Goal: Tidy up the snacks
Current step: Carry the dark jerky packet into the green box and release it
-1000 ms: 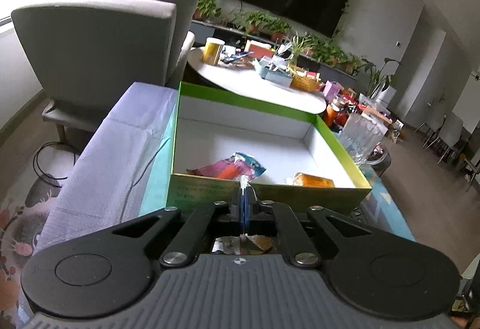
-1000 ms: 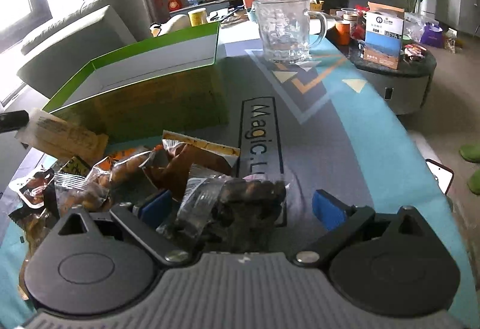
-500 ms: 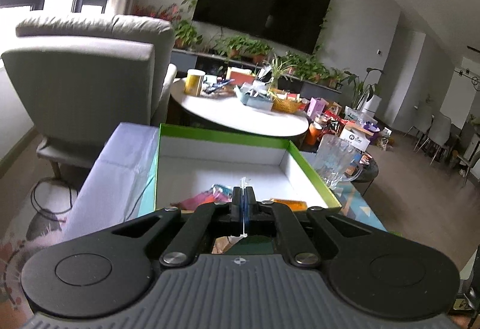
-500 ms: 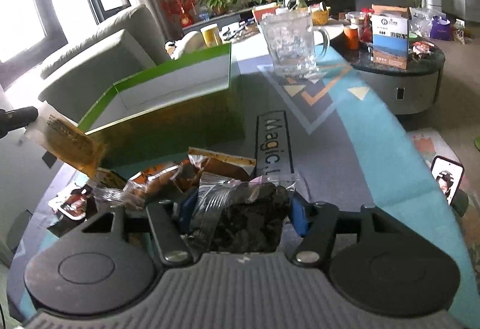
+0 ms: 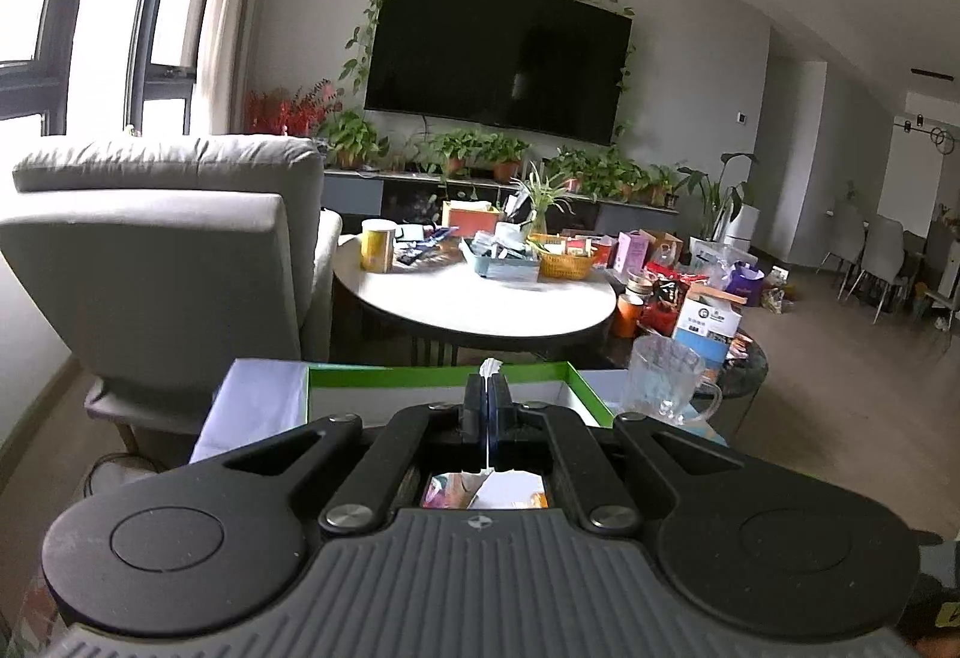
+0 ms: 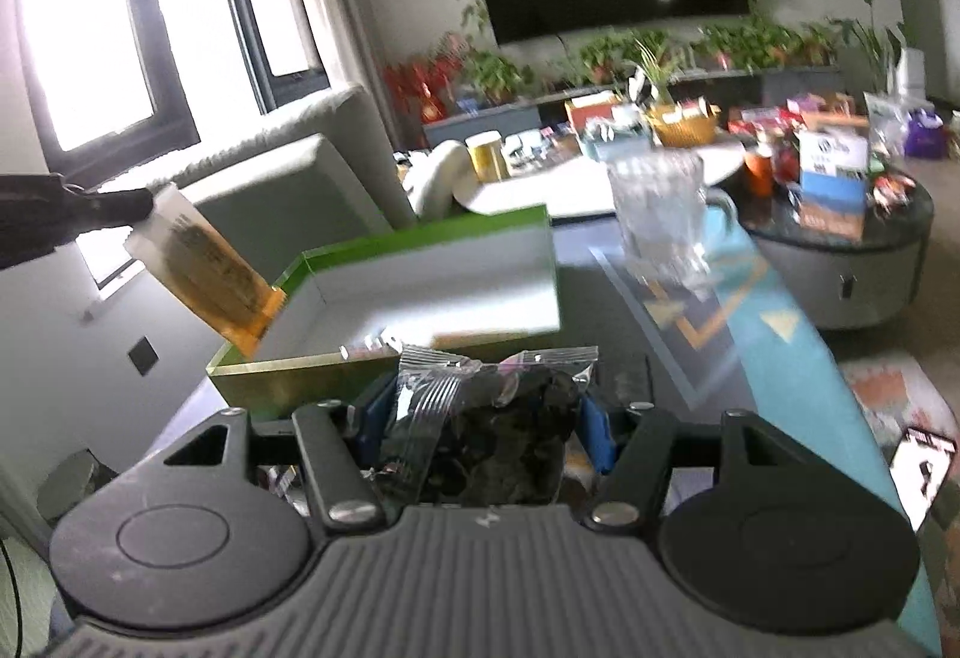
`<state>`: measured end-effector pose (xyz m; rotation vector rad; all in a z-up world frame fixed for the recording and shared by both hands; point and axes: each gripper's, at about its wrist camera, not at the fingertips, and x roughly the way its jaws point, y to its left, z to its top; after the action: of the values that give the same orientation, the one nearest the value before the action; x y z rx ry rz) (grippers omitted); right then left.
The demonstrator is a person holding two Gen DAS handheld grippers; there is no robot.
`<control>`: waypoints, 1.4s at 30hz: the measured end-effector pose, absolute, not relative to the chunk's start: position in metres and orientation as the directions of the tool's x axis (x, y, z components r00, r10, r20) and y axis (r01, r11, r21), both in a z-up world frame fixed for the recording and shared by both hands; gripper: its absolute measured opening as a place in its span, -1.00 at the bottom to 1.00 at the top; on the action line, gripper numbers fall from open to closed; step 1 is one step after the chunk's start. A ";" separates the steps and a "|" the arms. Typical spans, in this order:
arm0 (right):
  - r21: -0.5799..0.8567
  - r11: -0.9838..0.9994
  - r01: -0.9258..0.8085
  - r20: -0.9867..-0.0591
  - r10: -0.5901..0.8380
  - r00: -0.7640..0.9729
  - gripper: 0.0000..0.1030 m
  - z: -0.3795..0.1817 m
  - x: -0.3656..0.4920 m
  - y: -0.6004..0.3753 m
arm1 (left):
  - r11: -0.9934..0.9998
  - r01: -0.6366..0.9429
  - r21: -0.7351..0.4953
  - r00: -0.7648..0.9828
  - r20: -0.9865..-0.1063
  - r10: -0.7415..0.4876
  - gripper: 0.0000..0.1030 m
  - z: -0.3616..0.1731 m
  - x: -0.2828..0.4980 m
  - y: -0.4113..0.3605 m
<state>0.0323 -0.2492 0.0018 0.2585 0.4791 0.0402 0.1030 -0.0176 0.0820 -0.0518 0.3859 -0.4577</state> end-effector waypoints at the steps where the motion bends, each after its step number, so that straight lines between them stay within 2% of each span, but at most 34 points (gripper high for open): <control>1: 0.257 0.966 0.015 -0.441 0.103 0.892 0.02 0.005 0.036 -0.248 | 0.899 0.419 -0.131 0.828 -0.351 -0.437 -0.99 0.083 0.105 -0.019; 7: 0.254 0.967 -0.033 -0.386 0.133 0.913 0.02 0.019 0.062 -0.241 | 0.909 0.401 -0.113 0.844 -0.339 -0.415 -0.99 0.088 0.119 -0.019; 16: 0.267 0.961 -0.077 -0.356 0.172 0.918 0.02 0.024 0.095 -0.234 | 0.923 0.375 -0.088 0.853 -0.356 -0.380 -0.99 0.083 0.146 -0.021; 30: 0.284 0.957 -0.064 -0.412 0.182 0.893 0.02 0.005 0.138 -0.227 | 0.926 0.363 -0.102 0.799 -0.477 -0.365 -0.99 0.039 0.181 -0.027; 40: 0.295 0.955 -0.042 -0.462 0.181 0.868 0.02 -0.010 0.151 -0.225 | 0.932 0.348 -0.102 0.781 -0.519 -0.348 -0.96 0.024 0.193 -0.031; 42: 0.294 0.955 -0.034 -0.467 0.174 0.867 0.02 -0.012 0.152 -0.225 | 0.936 0.339 -0.096 0.785 -0.520 -0.338 -0.75 0.023 0.193 -0.031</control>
<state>0.1522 -0.2251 -0.0124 0.2829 0.5124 0.1103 0.1926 -0.0309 0.0229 0.0026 0.5602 -0.3648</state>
